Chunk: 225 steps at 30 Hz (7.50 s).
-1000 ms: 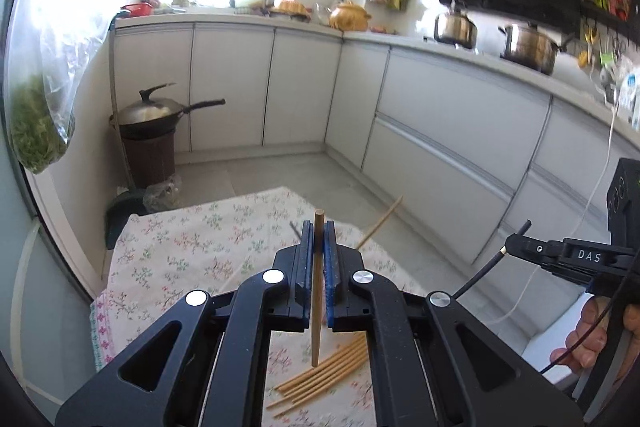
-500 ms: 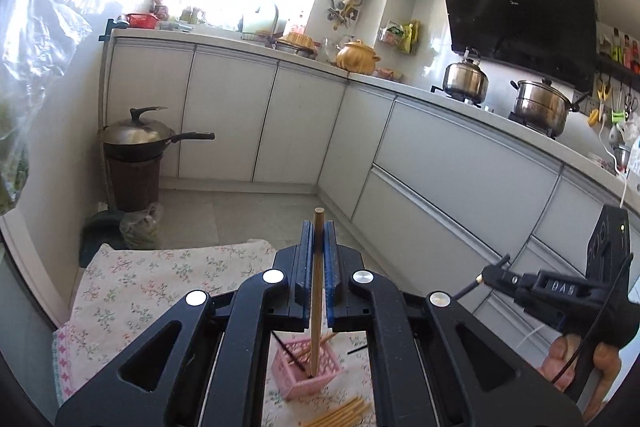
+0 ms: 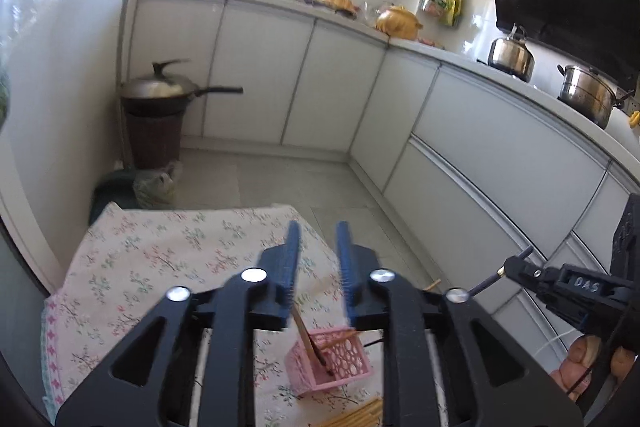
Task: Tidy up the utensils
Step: 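Insert the bamboo chopstick into the pink basket with the left tool while the right tool carries its chopstick, then lower the black chopstick into the pink basket and open the right tool, then lower the left tool onto another bamboo chopstick and close on it, then lift the bamboo chopstick with the left tool while the right tool grasps another bamboo chopstick, then insert both bamboo chopsticks into the pink basket and open both tools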
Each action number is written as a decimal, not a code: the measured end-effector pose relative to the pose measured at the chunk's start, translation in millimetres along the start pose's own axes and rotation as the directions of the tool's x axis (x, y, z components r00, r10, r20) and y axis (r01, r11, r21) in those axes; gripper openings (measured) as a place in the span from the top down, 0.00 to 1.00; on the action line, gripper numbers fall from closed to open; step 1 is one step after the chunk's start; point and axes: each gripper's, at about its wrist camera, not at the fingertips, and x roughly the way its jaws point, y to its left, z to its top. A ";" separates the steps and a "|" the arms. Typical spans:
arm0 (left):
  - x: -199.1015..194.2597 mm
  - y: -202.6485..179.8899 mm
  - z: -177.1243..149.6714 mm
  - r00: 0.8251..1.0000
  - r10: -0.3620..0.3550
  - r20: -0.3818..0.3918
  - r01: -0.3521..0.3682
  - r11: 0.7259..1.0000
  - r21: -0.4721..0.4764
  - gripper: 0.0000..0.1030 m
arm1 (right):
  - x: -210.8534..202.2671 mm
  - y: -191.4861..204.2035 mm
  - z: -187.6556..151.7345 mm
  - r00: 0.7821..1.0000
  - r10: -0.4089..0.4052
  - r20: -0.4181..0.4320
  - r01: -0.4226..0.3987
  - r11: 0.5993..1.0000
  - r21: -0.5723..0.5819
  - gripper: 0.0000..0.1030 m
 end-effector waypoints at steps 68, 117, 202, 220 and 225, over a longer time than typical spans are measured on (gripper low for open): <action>51.3 -91.2 -221.3 0.623 -0.144 -0.768 0.634 0.668 0.389 0.07 | -125.4 -90.3 -125.8 0.974 -0.210 0.081 0.216 0.974 -0.066 0.06; 92.7 -78.8 -253.0 0.666 0.076 -0.742 0.386 0.817 0.429 0.94 | -61.8 -128.9 -134.9 0.953 -0.212 -0.217 0.240 0.964 0.115 0.06; -79.0 -12.9 -50.3 0.998 0.030 0.063 -0.035 0.995 0.091 0.94 | -125.4 6.4 -71.8 0.983 -0.010 0.186 0.023 0.997 -0.069 0.92; -68.3 -54.5 4.7 0.958 0.006 0.286 -0.019 0.999 0.045 0.94 | -117.2 12.9 -10.6 0.951 0.016 0.308 0.001 0.998 -0.055 0.92; -29.4 -52.2 -6.1 0.969 0.043 0.242 -0.050 0.999 0.021 0.94 | -98.1 7.6 -6.6 0.959 -0.007 0.285 0.019 0.999 -0.039 0.92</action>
